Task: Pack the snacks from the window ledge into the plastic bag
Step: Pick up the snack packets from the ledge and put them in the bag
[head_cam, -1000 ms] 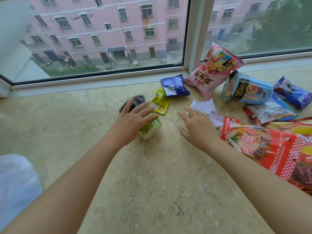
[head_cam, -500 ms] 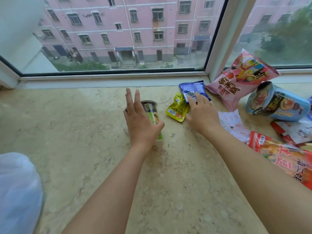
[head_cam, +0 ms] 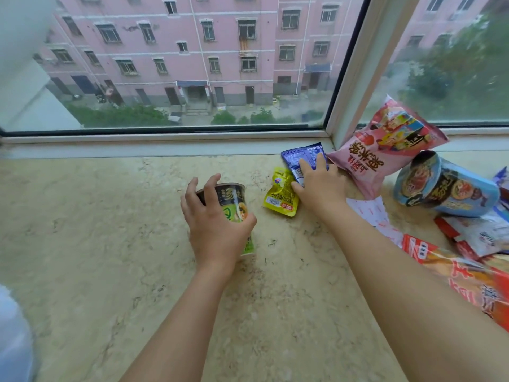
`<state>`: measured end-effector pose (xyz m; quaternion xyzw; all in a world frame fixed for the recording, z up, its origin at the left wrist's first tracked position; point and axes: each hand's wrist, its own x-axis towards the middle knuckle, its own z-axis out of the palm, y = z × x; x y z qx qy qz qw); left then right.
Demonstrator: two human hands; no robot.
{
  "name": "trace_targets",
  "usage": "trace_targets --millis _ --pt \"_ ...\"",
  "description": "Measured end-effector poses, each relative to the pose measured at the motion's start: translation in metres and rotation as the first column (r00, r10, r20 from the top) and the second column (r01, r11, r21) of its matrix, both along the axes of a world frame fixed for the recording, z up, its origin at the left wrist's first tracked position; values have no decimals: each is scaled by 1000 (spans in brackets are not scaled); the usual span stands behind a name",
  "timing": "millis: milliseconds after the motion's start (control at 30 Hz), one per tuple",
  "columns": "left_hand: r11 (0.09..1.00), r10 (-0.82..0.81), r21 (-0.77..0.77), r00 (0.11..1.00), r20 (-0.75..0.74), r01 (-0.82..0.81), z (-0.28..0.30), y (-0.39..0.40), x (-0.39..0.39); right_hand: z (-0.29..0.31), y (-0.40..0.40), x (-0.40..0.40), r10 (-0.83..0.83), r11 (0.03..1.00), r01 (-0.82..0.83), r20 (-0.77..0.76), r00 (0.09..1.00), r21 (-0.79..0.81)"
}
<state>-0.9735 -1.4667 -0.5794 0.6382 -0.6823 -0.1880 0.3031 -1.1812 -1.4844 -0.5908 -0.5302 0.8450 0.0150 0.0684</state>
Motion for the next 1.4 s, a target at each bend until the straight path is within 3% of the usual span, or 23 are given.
trace_targets --millis 100,233,467,567,667,800,900,1067,1233,1400 --pt "1000 3 -8 1000 -12 -3 0 0 1 3 3 6 -28 993 32 38 999 -116" --pt "1000 4 -13 1000 -31 -4 0 1 4 2 15 24 -90 909 215 337 937 -356" --pt "1000 13 -8 999 -31 -13 2 2 4 -9 47 65 47 900 109 343 938 -422" --pt "1000 12 -6 998 -55 -13 1 2 7 -5 40 65 -6 820 278 478 878 -500" --pt "1000 15 -5 999 -50 -15 0 2 7 -4 28 58 -145 762 487 620 771 -427" --pt "1000 15 -16 999 -31 -16 0 2 5 -1 16 59 -271 783 579 711 648 -229" --pt "1000 18 -11 1000 -22 -18 0 2 5 1 6 67 -237 802 567 770 593 -190" --pt "999 40 34 999 -14 -40 3 6 5 -4 7 89 -169 817 533 794 584 -218" --pt "971 125 213 990 -57 -111 11 17 7 -2 25 89 -55 769 579 874 483 -272" --pt "922 171 372 975 -139 -109 23 23 34 4 53 82 72 787 539 913 402 -300"
